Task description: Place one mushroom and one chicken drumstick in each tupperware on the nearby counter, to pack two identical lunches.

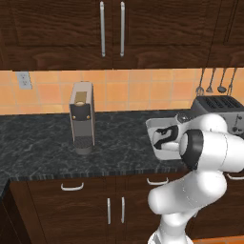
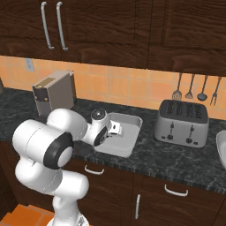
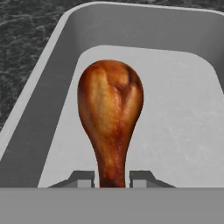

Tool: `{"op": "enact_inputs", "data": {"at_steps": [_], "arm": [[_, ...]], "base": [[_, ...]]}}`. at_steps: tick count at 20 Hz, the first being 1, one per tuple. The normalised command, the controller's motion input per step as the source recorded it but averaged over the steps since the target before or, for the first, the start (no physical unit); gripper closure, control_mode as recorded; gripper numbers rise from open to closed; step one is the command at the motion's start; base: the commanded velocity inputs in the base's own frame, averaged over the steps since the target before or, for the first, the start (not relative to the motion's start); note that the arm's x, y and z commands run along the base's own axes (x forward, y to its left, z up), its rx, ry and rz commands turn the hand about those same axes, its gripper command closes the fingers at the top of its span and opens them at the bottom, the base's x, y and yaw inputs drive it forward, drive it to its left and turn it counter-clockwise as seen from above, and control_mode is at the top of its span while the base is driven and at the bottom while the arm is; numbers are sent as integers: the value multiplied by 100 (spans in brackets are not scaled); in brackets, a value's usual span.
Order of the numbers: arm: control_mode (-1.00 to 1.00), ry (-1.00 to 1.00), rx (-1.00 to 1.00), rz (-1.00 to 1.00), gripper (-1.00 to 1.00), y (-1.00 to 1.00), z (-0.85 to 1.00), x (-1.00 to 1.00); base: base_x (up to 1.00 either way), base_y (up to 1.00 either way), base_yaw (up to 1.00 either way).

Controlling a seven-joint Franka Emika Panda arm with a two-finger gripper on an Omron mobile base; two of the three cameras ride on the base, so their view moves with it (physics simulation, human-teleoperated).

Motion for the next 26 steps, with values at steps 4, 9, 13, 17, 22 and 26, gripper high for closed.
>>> {"op": "enact_inputs", "data": {"at_steps": [4,9,13,17,22,26], "arm": [[-100,0,0,2,100,-11,-16,33],[-100,0,0,2,100,-5,-39,21],[-100,0,0,1,100,-3,-34,18],[-100,0,0,0,-100,0,-27,3],[-100,0,0,0,-100,0,3,-1],[-100,-1,-1,0,-100,4,40,-28]], "base": [[0,0,0],[0,0,0],[0,0,0],[0,0,0],[0,0,0],[0,0,0]]}}
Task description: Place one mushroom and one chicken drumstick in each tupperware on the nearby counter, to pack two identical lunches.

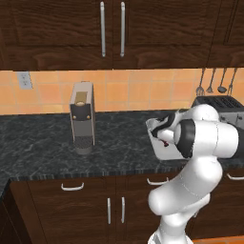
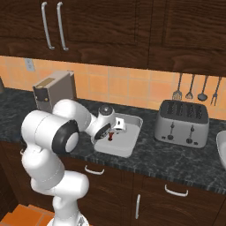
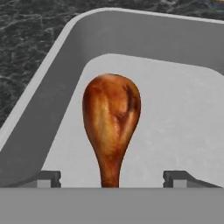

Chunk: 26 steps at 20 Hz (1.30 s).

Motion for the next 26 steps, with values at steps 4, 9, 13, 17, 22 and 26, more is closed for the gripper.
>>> {"op": "enact_inputs", "data": {"at_steps": [4,9,13,17,22,26], "arm": [[-100,0,0,0,-100,11,75,-53],[-100,4,-1,0,-100,13,94,-57],[-100,3,-1,0,-100,16,87,-71],[-100,0,0,-2,-100,7,75,-75],[-100,0,0,-7,-100,3,49,-68],[-100,-6,0,-6,-100,0,40,-74]], "base": [[0,0,0],[0,0,0],[0,0,0],[0,0,0],[0,0,0],[0,0,0]]}}
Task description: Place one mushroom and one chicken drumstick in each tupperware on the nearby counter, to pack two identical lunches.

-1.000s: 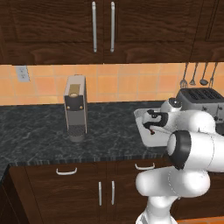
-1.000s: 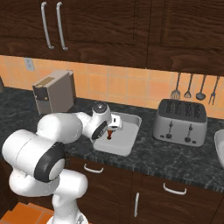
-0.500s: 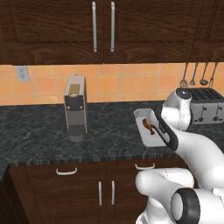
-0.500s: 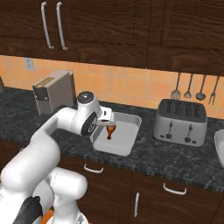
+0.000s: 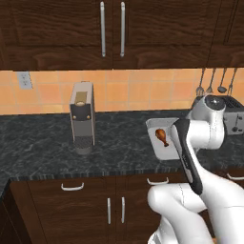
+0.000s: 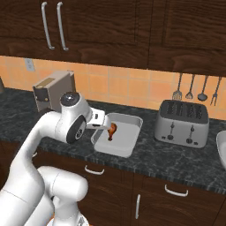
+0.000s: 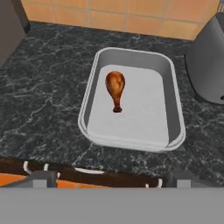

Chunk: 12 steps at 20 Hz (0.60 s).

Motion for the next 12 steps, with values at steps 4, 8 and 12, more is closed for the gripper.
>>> {"op": "enact_inputs", "data": {"at_steps": [4,8,12], "arm": [[-100,-7,0,-4,-100,0,50,-76],[-100,-20,0,-1,-100,1,33,-85],[100,0,0,0,-100,0,0,0]], "base": [[0,0,0],[0,0,0],[-89,-7,-2]]}}
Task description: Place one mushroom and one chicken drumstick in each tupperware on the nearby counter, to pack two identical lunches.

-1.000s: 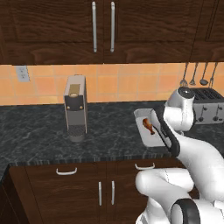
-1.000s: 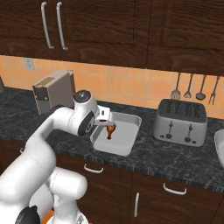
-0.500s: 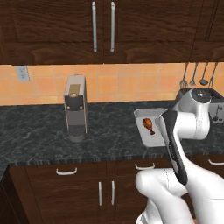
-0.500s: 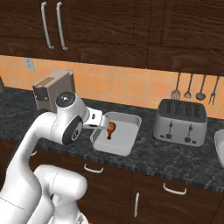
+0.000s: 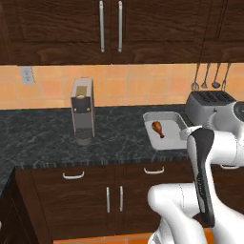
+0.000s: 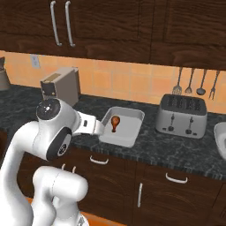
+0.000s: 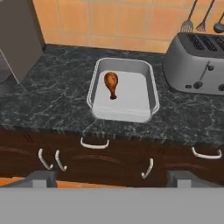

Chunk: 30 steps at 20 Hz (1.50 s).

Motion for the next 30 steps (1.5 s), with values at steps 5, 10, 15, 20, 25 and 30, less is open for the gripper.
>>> {"op": "enact_inputs", "data": {"at_steps": [5,10,15,20,25,30], "arm": [[100,0,0,0,-100,0,0,0],[100,0,0,0,-100,0,0,0],[100,0,0,0,-100,0,0,0],[100,0,0,0,-100,0,0,0],[100,0,0,0,-100,0,0,0],[100,0,0,0,-100,0,0,0]], "base": [[-100,-54,-4],[-95,-100,-6],[-77,-100,-8],[-63,-100,-9],[44,-85,-4],[48,-63,-1]]}}
